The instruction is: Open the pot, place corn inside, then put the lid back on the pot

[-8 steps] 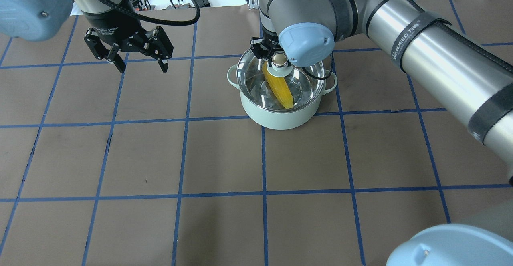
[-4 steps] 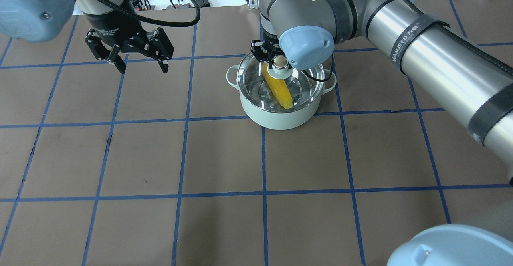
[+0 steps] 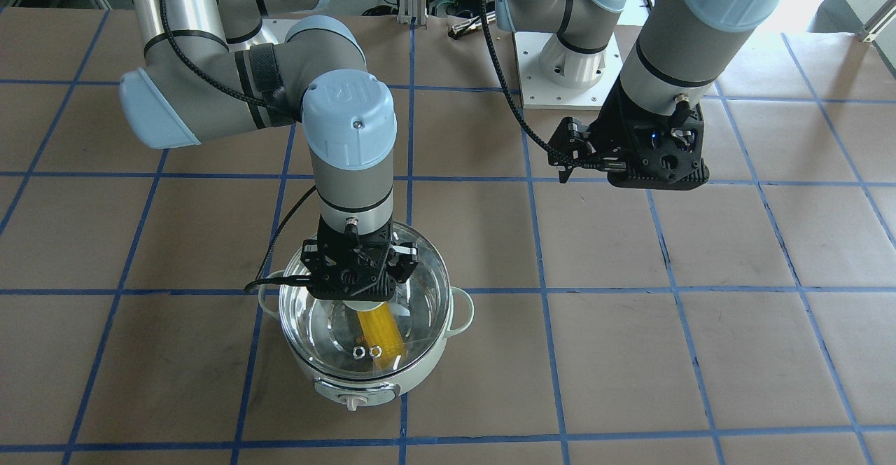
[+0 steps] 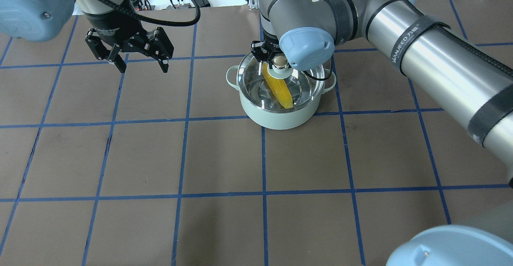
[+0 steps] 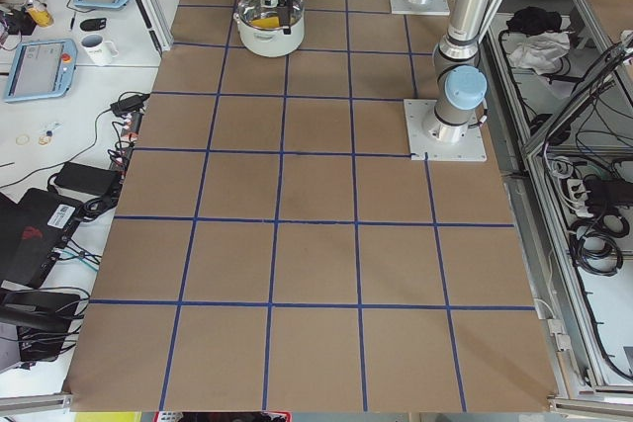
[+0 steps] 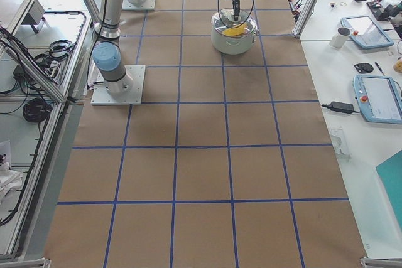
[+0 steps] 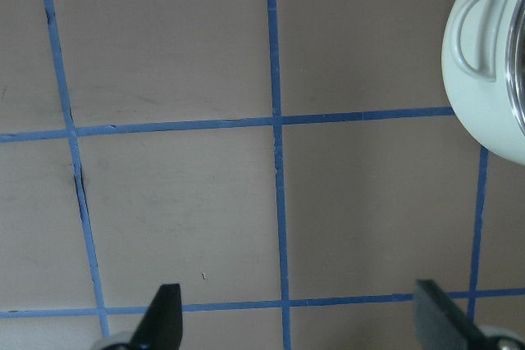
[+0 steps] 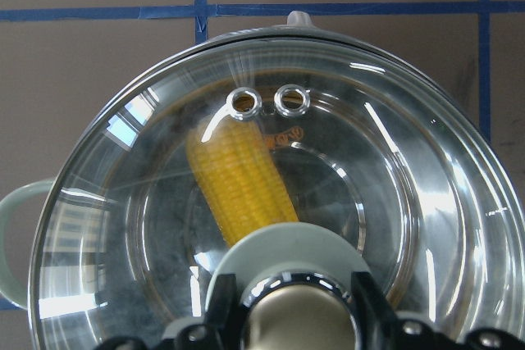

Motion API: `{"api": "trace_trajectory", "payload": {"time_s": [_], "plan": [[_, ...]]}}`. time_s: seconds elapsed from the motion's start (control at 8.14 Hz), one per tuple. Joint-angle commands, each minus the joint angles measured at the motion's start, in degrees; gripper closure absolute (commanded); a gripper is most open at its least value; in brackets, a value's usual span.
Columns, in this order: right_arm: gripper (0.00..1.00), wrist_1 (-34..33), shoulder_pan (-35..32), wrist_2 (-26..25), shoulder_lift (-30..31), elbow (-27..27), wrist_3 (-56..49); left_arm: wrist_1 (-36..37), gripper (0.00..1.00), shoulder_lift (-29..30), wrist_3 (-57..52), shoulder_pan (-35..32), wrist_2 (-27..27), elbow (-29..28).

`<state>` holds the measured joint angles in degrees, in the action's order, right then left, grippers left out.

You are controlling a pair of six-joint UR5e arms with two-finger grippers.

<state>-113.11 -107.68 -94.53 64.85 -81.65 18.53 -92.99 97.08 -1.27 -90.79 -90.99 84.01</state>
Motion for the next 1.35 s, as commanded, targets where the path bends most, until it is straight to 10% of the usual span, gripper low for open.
{"api": "trace_trajectory", "payload": {"time_s": [0.0, 0.37, 0.61, 1.23], "plan": [[0.66, -1.67, 0.02, 0.05, -0.52, 0.0, -0.25, -0.44, 0.0, 0.04, 0.12, 0.0, -0.07, -0.16], [0.61, -2.91, 0.11, 0.05, -1.22, 0.0, -0.25, -0.27, 0.0, 0.13, -0.05, 0.0, 0.02, -0.17], [0.0, -2.91, 0.11, 0.05, -0.78, -0.09, 0.19, -0.09, 0.0, 0.22, -0.05, 0.0, 0.02, -0.17], [0.0, 4.69, 0.63, 0.57, 11.57, -1.75, 0.45, -0.09, 0.0, 0.04, 0.03, 0.0, 0.02, -0.17]]}}
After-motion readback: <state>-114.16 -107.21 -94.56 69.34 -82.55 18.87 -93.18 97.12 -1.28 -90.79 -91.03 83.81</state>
